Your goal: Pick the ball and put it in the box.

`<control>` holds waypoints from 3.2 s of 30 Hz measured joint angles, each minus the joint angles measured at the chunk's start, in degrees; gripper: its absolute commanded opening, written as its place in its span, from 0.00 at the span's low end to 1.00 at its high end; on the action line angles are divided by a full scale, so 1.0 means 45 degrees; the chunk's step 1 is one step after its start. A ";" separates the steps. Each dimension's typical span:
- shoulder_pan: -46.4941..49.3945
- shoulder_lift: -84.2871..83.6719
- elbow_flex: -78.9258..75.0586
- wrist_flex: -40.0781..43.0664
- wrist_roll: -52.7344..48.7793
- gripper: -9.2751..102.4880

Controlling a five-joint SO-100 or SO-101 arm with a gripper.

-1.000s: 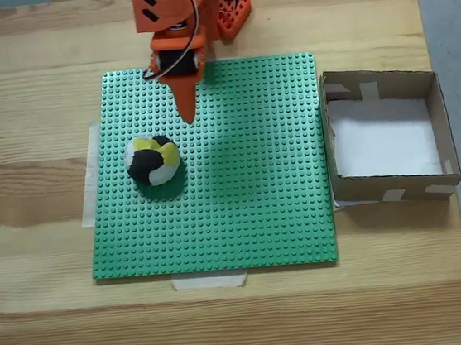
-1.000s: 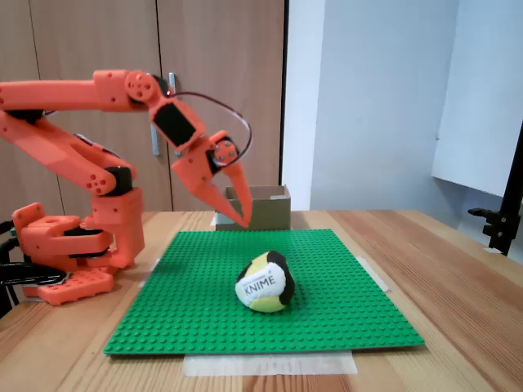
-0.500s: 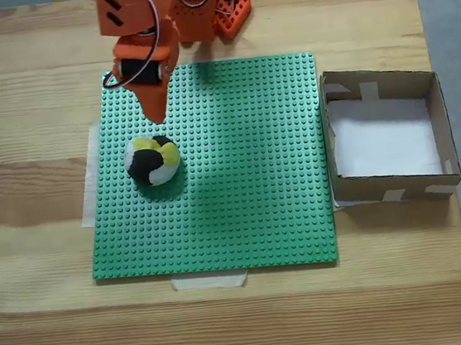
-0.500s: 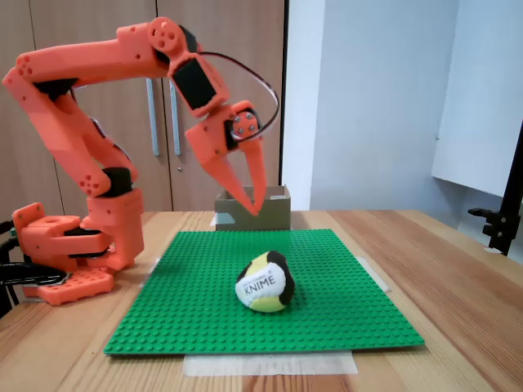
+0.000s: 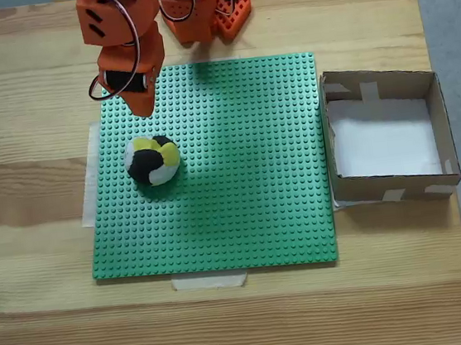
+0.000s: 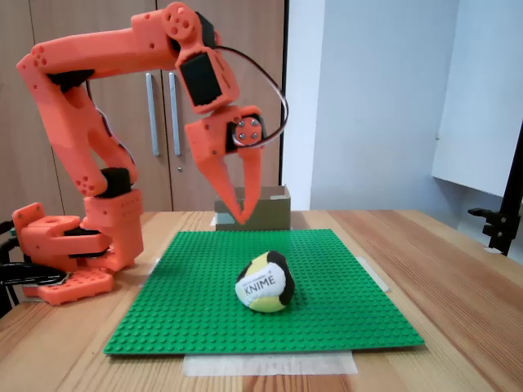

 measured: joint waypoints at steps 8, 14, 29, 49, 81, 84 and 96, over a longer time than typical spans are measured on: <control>0.0176 -0.0840 -0.0781 0.0410 0.0000 0.17; 0.0352 -0.1250 -0.0801 0.0625 -0.0039 0.30; 0.0703 -0.2031 0.0156 0.0371 -0.0488 0.46; 0.0684 -0.3184 0.0605 -0.0801 -0.0703 0.48; 0.0684 -0.3223 0.1855 -0.2988 -0.0703 0.48; 0.0684 -0.3242 0.2051 -0.3105 -0.0723 0.48; 0.0703 -0.3223 0.2051 -0.3359 -0.0762 0.41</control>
